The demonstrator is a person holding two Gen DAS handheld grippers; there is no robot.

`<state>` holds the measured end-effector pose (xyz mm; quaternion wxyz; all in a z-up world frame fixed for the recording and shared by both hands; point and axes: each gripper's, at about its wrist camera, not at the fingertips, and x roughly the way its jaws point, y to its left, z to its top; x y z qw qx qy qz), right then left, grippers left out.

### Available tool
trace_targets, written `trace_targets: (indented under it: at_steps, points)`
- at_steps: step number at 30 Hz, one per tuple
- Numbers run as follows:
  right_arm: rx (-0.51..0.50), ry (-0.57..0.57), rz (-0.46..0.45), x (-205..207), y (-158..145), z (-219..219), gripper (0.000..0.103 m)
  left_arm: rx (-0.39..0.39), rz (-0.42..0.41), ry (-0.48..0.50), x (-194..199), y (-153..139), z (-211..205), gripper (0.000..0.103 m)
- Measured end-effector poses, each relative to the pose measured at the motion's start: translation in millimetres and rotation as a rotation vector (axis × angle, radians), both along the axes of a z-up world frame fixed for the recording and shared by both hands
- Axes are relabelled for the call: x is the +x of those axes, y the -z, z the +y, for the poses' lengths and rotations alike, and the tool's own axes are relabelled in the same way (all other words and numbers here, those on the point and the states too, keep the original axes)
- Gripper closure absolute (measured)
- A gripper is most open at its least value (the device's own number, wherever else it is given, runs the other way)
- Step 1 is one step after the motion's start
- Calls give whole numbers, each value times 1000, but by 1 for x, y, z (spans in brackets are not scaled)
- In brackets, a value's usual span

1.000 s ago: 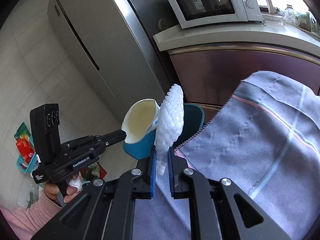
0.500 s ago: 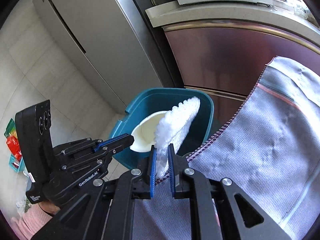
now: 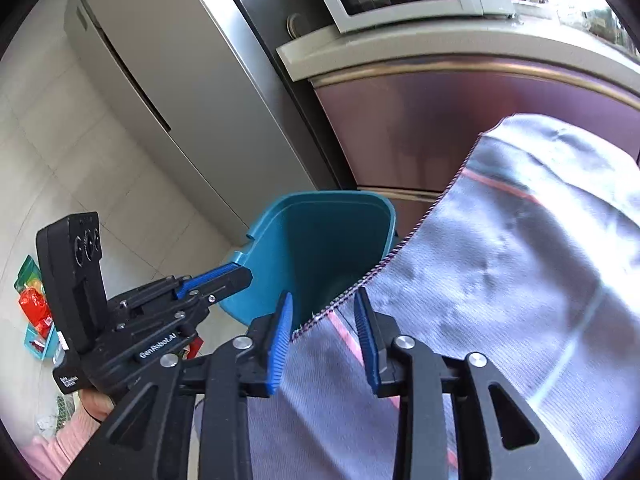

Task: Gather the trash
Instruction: 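Move both tools back over the wrappers and peel on the cloth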

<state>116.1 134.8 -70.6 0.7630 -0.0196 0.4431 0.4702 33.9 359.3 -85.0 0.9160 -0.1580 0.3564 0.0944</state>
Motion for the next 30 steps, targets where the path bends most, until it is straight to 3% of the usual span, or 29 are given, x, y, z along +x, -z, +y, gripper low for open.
trace_targets:
  at_steps: [8, 13, 22, 30]
  points:
    - [77, 52, -131, -31, -47, -85, 55, 5, -198, 182, -18, -53, -64, 64]
    - [107, 151, -200, -42, -65, -142, 47, -11, -267, 325, -19, -70, -118, 55]
    - [111, 359, -231, -56, -66, -242, 43, -53, -269, 543, -12, -68, -222, 50]
    - [113, 546, -227, -66, -54, -311, 43, -82, -235, 688, -2, -53, -289, 50]
